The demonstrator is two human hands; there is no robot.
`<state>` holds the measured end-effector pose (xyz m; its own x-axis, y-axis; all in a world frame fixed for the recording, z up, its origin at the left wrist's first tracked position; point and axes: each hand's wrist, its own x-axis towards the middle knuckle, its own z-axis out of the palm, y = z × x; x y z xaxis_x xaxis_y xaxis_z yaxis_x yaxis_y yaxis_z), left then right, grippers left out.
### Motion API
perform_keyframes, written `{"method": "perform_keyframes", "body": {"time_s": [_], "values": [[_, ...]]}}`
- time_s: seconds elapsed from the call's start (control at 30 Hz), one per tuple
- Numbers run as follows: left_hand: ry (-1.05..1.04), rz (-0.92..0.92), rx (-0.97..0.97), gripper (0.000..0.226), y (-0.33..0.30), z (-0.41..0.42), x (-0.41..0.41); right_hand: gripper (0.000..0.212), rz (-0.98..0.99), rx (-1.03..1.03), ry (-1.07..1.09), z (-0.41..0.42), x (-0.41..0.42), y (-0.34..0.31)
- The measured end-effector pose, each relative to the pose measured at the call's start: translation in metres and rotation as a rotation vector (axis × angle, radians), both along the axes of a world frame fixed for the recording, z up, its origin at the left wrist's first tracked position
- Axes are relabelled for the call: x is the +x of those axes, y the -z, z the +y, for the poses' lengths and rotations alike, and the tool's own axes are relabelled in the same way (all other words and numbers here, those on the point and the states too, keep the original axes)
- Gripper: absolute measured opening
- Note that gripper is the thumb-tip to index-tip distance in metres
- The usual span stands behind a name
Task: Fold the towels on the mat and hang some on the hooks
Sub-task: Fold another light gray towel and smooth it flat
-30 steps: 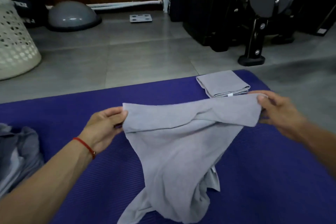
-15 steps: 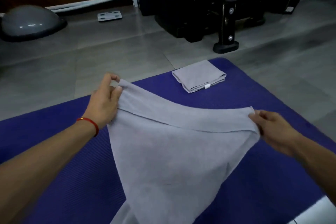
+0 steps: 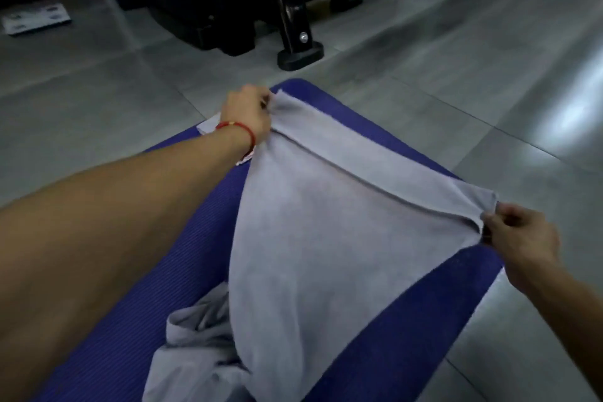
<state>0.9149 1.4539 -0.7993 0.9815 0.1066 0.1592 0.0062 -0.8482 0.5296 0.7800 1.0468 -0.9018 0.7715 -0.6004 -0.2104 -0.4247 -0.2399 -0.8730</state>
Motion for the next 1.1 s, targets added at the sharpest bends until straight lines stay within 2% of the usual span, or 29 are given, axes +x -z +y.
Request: {"method": "perform_keyframes", "body": {"time_s": [0.07,0.1,0.17,0.23,0.3,0.37,0.47,0.53,0.57,0.6,0.67,0.77,0.87,0.97,1.03,1.1], "values": [[-0.023,-0.067,-0.123,0.037,-0.013,-0.047,0.025,0.019,-0.074,0.011,0.142,-0.016,0.008,-0.004],[-0.002,-0.034,-0.157,0.043,-0.014,-0.066,0.032,0.016,-0.094,0.031,0.179,-0.022,0.012,-0.004],[0.093,0.091,-0.076,0.051,-0.001,-0.089,0.023,0.011,-0.047,0.099,0.093,-0.025,0.019,0.003],[0.245,0.19,0.047,0.053,0.03,-0.086,-0.017,0.033,0.124,0.035,-0.022,-0.016,0.014,0.016],[0.39,0.242,0.131,0.064,0.073,-0.059,-0.088,0.041,0.238,-0.26,-0.197,0.005,-0.004,0.024],[0.407,0.257,0.225,0.077,0.111,-0.02,-0.177,0.037,0.173,-0.438,-0.444,0.032,-0.025,0.03],[0.364,0.242,0.423,0.094,0.142,0.039,-0.302,0.045,0.028,-0.543,-0.871,0.088,-0.05,0.028],[0.347,0.352,0.488,0.111,0.149,0.067,-0.362,0.054,-0.08,-0.615,-1.162,0.129,-0.055,0.025],[0.327,0.413,0.466,0.108,0.15,0.077,-0.384,0.059,-0.148,-0.657,-1.299,0.152,-0.058,0.024],[0.29,0.446,0.419,0.106,0.154,0.087,-0.4,0.062,-0.176,-0.696,-1.445,0.174,-0.06,0.023],[0.162,0.47,0.238,0.118,0.161,0.099,-0.418,0.066,-0.179,-0.786,-1.75,0.217,-0.07,0.016],[0.112,0.304,0.008,0.111,0.162,0.107,-0.43,0.072,-0.123,-0.987,-2.047,0.259,-0.08,0.014],[0.025,0.231,-0.222,0.095,0.135,0.103,-0.441,0.068,-0.074,-1.135,-2.064,0.279,-0.085,0.01],[-0.061,0.243,-0.298,0.068,0.101,0.114,-0.455,0.045,-0.26,-1.096,-1.981,0.276,-0.077,0.004],[-0.153,0.426,-0.446,0.038,0.073,0.128,-0.463,0.034,-0.254,-0.983,-1.941,0.27,-0.07,-0.007],[-0.205,0.645,-0.747,0.032,0.053,0.143,-0.464,0.026,-0.249,-0.807,-1.887,0.27,-0.064,-0.019]]}}
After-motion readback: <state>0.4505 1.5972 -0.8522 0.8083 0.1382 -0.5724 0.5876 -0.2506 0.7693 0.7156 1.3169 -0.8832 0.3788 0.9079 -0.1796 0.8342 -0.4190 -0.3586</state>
